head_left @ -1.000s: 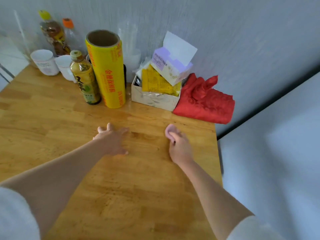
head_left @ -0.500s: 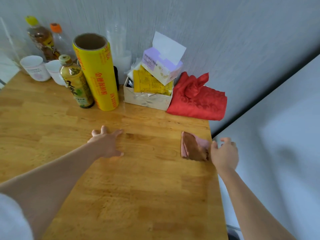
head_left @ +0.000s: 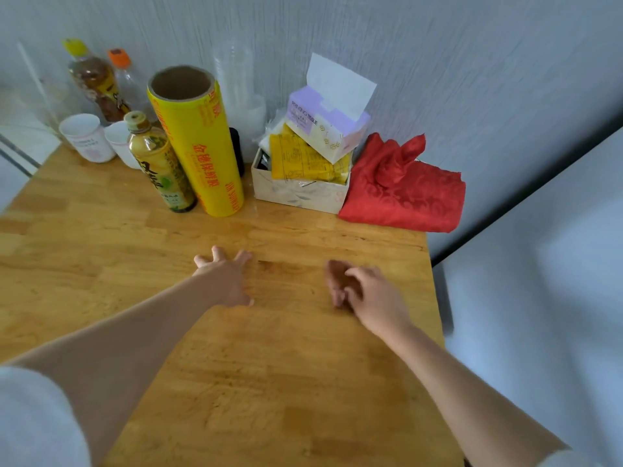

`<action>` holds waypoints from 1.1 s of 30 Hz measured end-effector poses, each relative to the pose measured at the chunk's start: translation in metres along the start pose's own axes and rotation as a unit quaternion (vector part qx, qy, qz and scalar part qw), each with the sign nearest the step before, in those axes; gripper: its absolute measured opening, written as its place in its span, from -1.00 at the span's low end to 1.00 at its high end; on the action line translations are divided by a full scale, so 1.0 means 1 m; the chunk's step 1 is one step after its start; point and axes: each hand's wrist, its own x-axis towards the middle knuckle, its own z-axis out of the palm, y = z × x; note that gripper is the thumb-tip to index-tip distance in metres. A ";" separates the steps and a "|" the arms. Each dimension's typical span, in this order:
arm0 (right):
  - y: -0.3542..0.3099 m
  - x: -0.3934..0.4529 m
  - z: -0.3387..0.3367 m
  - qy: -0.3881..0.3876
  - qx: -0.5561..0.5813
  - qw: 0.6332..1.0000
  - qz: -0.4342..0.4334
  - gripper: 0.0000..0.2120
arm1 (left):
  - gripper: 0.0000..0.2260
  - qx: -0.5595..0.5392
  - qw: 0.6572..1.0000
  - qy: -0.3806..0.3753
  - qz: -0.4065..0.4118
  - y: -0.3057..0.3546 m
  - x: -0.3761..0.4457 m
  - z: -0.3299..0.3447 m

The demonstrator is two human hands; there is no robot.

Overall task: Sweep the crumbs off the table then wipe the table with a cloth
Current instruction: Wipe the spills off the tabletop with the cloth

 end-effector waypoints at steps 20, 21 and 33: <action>0.081 0.067 -0.038 0.178 0.025 0.970 0.165 -0.76 | -0.10 -0.033 0.999 0.008 0.006 -0.009 0.015 0.012; 0.080 0.071 -0.037 0.175 0.044 0.969 0.170 -0.77 | -0.10 -0.031 0.999 0.007 0.007 -0.009 0.014 0.011; 0.054 0.071 -0.026 0.131 0.025 0.991 -0.010 -0.77 | -0.09 -0.011 1.000 -0.001 0.007 -0.007 0.012 0.006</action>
